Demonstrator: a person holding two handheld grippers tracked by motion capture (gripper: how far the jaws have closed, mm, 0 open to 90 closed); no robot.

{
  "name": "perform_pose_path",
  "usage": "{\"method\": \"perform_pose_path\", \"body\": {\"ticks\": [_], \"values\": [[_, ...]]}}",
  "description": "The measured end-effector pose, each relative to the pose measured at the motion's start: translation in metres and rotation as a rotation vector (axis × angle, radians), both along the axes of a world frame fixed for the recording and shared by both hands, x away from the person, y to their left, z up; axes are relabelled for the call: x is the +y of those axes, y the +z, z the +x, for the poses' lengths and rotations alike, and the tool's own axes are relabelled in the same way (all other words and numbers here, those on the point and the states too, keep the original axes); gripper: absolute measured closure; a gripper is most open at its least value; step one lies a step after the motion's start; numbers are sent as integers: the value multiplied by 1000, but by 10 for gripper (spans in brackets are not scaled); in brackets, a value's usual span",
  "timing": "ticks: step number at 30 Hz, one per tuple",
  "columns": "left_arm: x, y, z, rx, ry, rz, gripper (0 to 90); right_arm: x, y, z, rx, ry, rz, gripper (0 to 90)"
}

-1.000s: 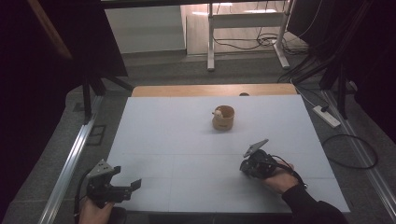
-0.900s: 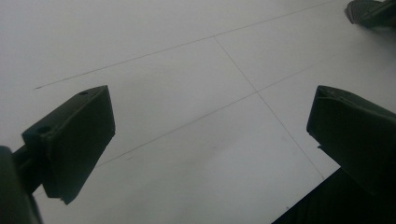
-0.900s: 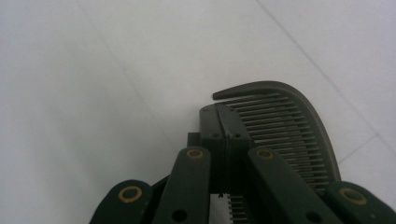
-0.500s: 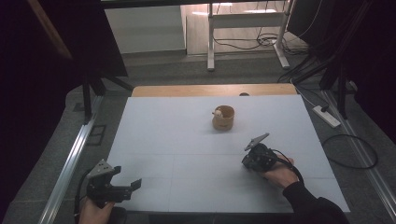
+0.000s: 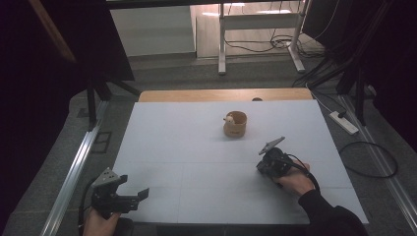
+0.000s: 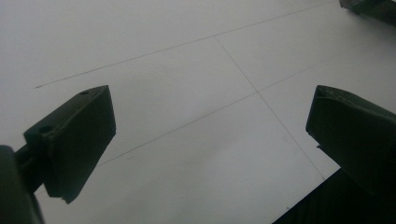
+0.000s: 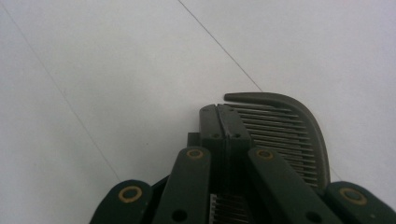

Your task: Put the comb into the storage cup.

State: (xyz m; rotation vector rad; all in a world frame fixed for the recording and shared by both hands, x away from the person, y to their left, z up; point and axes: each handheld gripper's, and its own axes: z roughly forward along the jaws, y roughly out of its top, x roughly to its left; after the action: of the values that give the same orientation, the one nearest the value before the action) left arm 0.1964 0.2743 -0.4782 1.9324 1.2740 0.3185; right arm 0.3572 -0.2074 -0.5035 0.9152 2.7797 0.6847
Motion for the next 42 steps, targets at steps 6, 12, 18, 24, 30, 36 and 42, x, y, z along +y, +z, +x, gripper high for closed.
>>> {"method": "perform_pose_path", "body": {"ticks": [6, 12, 18, 24, 30, 36, 42], "values": [[0, 0, 0, 2, 1, -2, 25, -2, 0, 3, 2, -13, 5, 898], [0, 0, 0, 2, 0, -2, 27, -1, 0, 5, -7, -16, -10, 898], [0, 0, 0, 2, 1, -2, 27, 1, 4, 1, -28, -8, -17, 896], [1, 0, 0, 1, 1, -5, 27, -1, 15, -7, -70, -12, 14, 805], [1, 0, 0, 1, 1, -6, 27, -5, 24, -18, -99, -26, 41, 672], [1, 0, 1, 2, 3, -9, 28, -9, 29, -30, -133, -32, 49, 495], [1, 0, 1, 3, 3, -10, 28, -12, 32, -35, -117, -51, 42, 318]]}}
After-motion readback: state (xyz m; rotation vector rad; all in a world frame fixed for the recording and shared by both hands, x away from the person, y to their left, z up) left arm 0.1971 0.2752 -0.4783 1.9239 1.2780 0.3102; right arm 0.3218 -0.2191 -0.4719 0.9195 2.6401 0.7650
